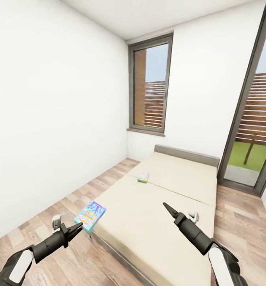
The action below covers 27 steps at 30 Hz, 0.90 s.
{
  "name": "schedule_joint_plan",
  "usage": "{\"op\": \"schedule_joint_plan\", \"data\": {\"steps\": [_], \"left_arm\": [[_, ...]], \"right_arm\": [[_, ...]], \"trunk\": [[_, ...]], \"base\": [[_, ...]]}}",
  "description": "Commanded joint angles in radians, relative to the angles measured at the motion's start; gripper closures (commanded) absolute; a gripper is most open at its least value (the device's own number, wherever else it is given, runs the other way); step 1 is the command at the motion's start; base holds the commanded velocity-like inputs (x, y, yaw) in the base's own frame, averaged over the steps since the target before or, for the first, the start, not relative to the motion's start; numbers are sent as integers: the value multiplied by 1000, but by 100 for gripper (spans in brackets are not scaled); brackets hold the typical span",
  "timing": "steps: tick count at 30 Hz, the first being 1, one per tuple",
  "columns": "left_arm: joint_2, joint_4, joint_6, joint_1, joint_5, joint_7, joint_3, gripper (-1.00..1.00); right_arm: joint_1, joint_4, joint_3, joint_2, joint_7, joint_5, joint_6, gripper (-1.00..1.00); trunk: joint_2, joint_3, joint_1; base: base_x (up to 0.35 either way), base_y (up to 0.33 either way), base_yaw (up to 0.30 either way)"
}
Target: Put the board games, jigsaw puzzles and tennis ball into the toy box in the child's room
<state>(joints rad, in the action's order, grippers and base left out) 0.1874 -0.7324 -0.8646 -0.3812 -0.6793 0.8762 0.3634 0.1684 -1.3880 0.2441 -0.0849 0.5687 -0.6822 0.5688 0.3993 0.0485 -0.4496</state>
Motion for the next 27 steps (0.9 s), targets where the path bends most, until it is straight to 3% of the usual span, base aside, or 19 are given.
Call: {"op": "schedule_joint_plan", "data": {"steps": [1,27], "left_arm": [[0,1,-7,-1,-5,3,2,100],[0,1,-7,-1,-5,2,1,100]], "right_arm": [[0,0,3,-1,2,-5,8,-100],[0,0,3,-1,-2,-5,8,-100]], "trunk": [[1,1,0],[1,29,0]], "base": [[0,0,227],[0,0,227]]}}
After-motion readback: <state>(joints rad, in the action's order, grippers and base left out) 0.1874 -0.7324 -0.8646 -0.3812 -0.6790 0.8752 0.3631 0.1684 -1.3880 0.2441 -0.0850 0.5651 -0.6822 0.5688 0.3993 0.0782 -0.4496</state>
